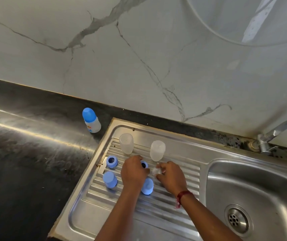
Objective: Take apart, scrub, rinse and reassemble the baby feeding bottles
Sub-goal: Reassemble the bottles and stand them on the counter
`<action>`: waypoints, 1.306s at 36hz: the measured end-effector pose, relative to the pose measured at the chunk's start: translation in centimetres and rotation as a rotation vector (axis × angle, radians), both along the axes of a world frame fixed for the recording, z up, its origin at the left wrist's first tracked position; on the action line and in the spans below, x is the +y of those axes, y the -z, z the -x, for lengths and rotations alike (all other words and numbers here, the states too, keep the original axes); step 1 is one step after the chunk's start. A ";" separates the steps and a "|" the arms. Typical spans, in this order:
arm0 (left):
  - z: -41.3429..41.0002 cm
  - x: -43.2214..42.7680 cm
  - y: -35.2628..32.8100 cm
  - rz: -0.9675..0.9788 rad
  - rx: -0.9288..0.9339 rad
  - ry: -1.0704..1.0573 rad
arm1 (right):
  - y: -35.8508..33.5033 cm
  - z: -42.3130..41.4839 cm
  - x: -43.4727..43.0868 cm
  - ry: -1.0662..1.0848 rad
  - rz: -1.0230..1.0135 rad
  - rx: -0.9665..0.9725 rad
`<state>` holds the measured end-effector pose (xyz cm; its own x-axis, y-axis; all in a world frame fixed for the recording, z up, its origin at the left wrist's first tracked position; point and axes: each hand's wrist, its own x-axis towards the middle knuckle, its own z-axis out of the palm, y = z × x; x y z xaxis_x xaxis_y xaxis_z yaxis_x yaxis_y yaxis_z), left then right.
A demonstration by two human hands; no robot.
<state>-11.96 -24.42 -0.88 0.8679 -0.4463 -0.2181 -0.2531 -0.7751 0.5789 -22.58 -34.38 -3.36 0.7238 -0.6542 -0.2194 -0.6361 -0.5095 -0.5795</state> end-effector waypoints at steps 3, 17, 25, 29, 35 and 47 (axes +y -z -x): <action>-0.2 -0.1 -0.1 -0.072 -0.066 0.010 | -0.2 0.1 -0.2 0.029 -0.025 -0.059; 2.5 0.4 -3.1 0.596 0.308 -0.107 | -4.2 4.4 -0.4 0.385 -0.564 -0.572; 6.5 1.8 -3.6 1.014 0.979 -0.245 | -6.3 6.6 1.0 0.396 -0.379 -0.591; 8.0 1.6 -3.4 1.015 1.056 -0.210 | -7.0 7.3 1.4 0.293 -0.126 -0.517; 9.4 1.5 -3.1 0.968 1.080 -0.205 | -7.2 8.3 1.3 0.163 -0.086 -0.423; 10.2 1.5 -3.9 0.953 1.127 -0.173 | -7.5 8.6 1.4 0.181 -0.058 -0.397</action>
